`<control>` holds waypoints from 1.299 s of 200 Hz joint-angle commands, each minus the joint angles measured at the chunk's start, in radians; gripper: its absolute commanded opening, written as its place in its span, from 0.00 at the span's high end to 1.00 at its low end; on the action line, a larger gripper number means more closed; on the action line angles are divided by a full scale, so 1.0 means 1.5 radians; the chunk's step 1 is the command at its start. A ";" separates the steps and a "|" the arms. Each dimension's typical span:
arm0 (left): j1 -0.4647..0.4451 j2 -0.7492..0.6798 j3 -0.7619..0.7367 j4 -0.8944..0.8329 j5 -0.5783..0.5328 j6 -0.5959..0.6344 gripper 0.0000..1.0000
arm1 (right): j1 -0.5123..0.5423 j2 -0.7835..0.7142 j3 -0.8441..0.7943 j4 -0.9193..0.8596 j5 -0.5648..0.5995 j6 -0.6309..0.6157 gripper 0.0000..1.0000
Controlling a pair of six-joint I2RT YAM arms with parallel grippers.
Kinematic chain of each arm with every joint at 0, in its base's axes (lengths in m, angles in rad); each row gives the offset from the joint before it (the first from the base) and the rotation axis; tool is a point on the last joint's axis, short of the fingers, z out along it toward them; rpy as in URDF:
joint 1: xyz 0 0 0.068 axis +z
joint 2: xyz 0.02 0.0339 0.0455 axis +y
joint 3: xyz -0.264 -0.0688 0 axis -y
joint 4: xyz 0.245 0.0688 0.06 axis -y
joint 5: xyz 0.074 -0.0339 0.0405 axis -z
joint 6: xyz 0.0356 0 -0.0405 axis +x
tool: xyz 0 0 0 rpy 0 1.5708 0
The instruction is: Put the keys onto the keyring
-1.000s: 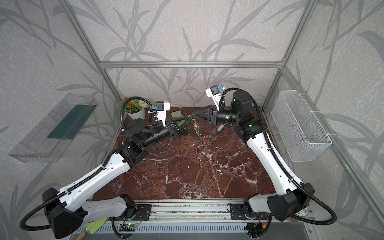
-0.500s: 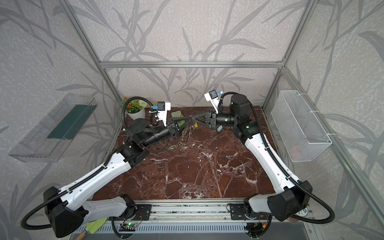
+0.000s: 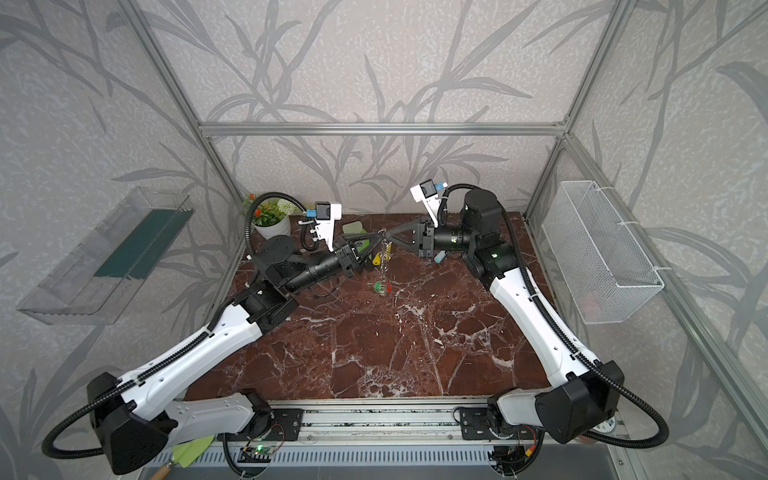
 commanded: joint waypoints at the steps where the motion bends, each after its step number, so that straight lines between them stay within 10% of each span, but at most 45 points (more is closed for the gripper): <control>1: -0.001 -0.002 0.049 -0.052 0.022 0.034 1.00 | 0.007 -0.021 0.006 0.007 -0.024 -0.005 1.00; 90: 0.082 -0.023 0.154 -0.378 0.154 0.175 0.52 | 0.019 0.009 0.139 -0.346 0.037 -0.298 1.00; 178: 0.136 0.115 0.421 -0.761 0.391 0.457 0.47 | 0.053 0.046 0.222 -0.505 0.031 -0.428 1.00; 260: 0.107 0.154 0.440 -0.722 0.401 0.459 0.44 | 0.058 0.045 0.214 -0.478 0.011 -0.406 1.00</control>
